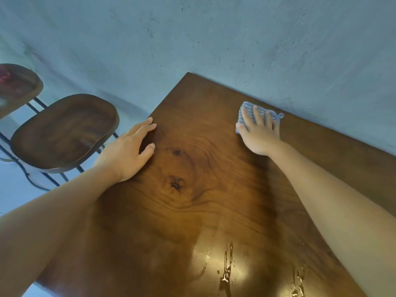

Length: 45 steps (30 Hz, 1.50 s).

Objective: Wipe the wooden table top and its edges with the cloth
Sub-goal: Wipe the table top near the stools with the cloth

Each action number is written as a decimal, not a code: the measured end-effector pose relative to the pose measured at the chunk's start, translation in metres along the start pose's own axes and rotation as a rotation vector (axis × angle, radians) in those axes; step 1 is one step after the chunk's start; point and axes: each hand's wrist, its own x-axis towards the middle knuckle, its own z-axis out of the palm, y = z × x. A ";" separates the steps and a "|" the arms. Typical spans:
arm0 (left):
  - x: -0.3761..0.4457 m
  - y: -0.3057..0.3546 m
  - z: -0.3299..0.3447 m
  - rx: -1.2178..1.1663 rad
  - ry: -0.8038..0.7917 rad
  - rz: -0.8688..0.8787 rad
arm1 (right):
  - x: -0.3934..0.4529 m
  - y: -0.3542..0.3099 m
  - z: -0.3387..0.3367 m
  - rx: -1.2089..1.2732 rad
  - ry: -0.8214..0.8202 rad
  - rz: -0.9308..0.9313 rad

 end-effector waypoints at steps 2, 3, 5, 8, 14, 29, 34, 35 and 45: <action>0.002 -0.004 -0.001 -0.065 -0.019 -0.007 | -0.042 -0.015 0.013 -0.012 -0.008 -0.057; 0.001 -0.005 -0.001 -0.107 -0.029 -0.011 | -0.067 -0.023 0.020 -0.013 -0.019 -0.093; 0.001 -0.007 -0.002 -0.180 -0.046 -0.013 | -0.114 -0.033 0.033 -0.019 -0.038 -0.168; 0.002 -0.006 -0.004 -0.165 -0.085 -0.014 | -0.150 -0.032 0.040 -0.053 -0.041 -0.253; -0.017 0.022 -0.004 0.073 -0.028 -0.018 | -0.112 -0.007 0.026 0.012 -0.045 -0.213; -0.082 0.018 0.033 0.377 -0.005 0.153 | -0.110 -0.033 0.029 0.126 -0.061 0.133; -0.083 0.021 0.030 0.386 -0.001 0.148 | -0.204 -0.063 0.060 0.089 -0.047 -0.053; -0.083 0.022 0.030 0.384 0.000 0.147 | -0.224 -0.065 0.063 0.065 -0.050 -0.104; -0.083 0.021 0.031 0.361 0.009 0.150 | -0.222 -0.018 0.049 0.126 -0.031 -0.156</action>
